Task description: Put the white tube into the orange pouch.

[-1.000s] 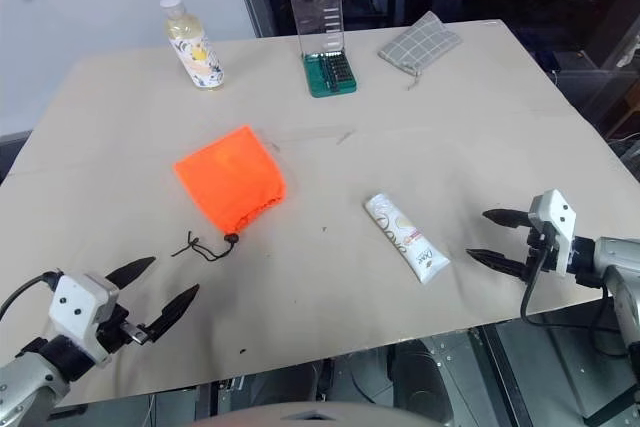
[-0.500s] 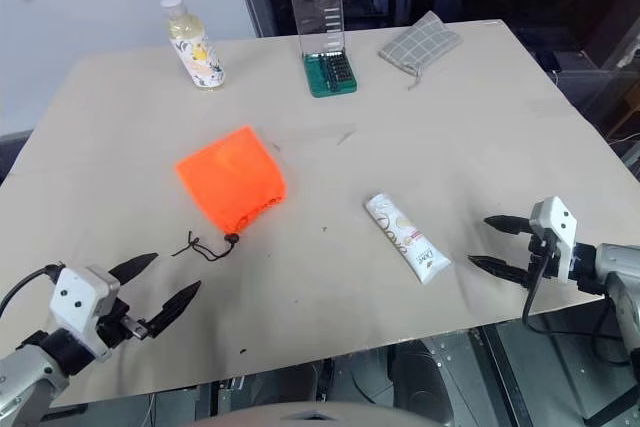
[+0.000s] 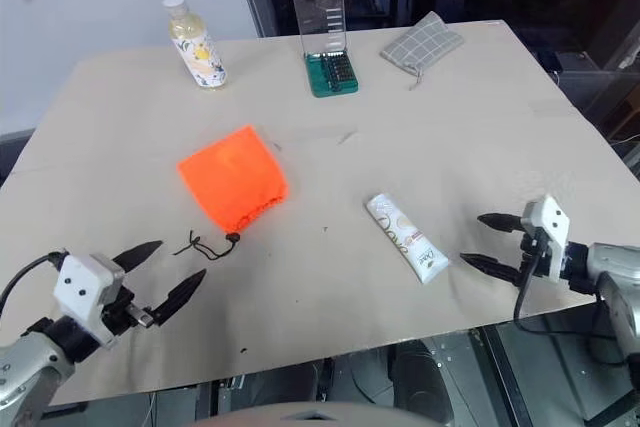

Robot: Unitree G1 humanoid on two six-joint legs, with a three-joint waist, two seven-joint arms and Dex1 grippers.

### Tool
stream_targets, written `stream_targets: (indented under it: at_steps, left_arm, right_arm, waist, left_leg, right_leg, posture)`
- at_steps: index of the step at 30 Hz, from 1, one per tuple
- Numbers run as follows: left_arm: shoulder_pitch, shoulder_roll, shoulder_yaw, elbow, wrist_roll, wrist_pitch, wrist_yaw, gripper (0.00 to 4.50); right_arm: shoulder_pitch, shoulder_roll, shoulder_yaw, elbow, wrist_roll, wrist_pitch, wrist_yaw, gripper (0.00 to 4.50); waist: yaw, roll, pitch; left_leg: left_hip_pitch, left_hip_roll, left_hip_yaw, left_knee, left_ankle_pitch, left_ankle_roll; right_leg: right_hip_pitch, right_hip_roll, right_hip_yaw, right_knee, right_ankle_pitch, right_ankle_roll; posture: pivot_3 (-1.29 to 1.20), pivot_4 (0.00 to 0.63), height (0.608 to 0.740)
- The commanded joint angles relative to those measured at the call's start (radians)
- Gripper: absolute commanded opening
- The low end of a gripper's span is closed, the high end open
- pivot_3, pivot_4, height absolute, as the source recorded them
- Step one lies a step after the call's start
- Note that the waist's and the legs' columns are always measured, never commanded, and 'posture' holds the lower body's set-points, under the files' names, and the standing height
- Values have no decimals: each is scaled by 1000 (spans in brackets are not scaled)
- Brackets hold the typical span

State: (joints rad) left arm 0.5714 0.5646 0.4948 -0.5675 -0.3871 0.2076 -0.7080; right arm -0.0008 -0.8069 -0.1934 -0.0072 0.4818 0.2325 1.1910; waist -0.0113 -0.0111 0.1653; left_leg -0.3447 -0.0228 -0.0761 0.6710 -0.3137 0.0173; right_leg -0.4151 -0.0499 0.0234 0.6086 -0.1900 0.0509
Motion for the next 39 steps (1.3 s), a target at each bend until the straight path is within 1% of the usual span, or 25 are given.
stream_targets:
  at_steps: [1,4,8,12,15,17,19,22,25,30,35,39]
  left_arm:
    - [-72,5,-61,-71,55,36,78,4500]
    - [-194,-7,-171,-81,155,96,184,4500]
    - [-320,-25,-289,-37,277,119,272,4500]
    - [-384,-37,-387,39,381,96,318,4500]
    - [-403,-38,-469,100,493,61,361,4500]
    - [-423,-48,-499,137,551,45,401,4500]
    - [-434,-58,-511,156,582,32,425,4500]
    - [-457,-80,-547,198,746,-1,567,4500]
    - [-455,-102,-568,209,817,-39,633,4500]
    - [-450,-117,-560,216,867,-87,685,4500]
    - [-430,-128,-566,198,862,-159,692,4500]
    - [-425,-148,-551,204,870,-157,704,4500]
  right_arm:
    - [1,33,20,-156,46,84,-69,4474]
    - [3,82,92,-272,18,148,-161,4474]
    - [-3,153,171,-311,-90,167,-313,4474]
    - [-5,236,245,-351,-149,224,-444,4474]
    - [5,245,315,-341,-266,220,-519,4474]
    - [12,239,347,-327,-322,220,-549,4474]
    - [16,235,364,-318,-354,209,-561,4474]
    - [23,239,371,-303,-374,212,-580,4474]
    - [26,237,372,-287,-380,238,-595,4474]
    - [30,231,379,-270,-382,229,-591,4474]
    - [25,233,383,-253,-384,222,-591,4474]
    - [23,231,384,-247,-383,218,-589,4474]
  waist:
    - [1,0,0]
    - [3,0,0]
    - [4,0,-1]
    - [0,0,-1]
    - [0,0,-1]
    - [1,-2,-2]
    - [1,-4,-4]
    - [1,-5,-6]
    - [1,-6,-8]
    - [1,-8,-12]
    - [1,-9,-15]
    - [1,-9,-16]
  left_leg:
    - [0,0,0,0,0,0]
    - [0,0,-1,0,0,0]
    - [0,-1,-3,1,0,-1]
    - [0,-2,-5,0,1,-3]
    - [0,-3,-5,-1,2,-3]
    - [0,-3,-5,0,2,-3]
    - [0,-2,-6,0,1,-2]
    - [2,-2,-7,0,1,-2]
    - [2,-3,-8,0,1,-2]
    - [3,-2,-8,0,1,-2]
    - [3,-2,-8,0,1,-2]
    - [3,-2,-8,0,1,-2]
  right_leg:
    - [0,0,0,0,0,0]
    - [0,0,0,0,4,1]
    - [0,0,-1,1,5,0]
    - [0,0,1,0,5,0]
    - [-2,0,1,0,5,0]
    - [-1,0,1,0,5,0]
    - [0,0,1,0,5,0]
    - [1,0,0,1,4,1]
    - [1,1,-1,2,3,4]
    - [1,0,-1,2,5,1]
    - [1,0,-1,2,5,1]
    - [2,0,-1,2,4,2]
  posture:
    - [0,150,740]
    - [0,150,740]
    - [0,150,740]
    - [0,150,740]
    - [0,150,740]
    - [0,150,740]
    - [0,150,740]
    - [0,150,740]
    - [0,150,740]
    - [0,150,740]
    - [0,150,740]
    - [0,150,740]
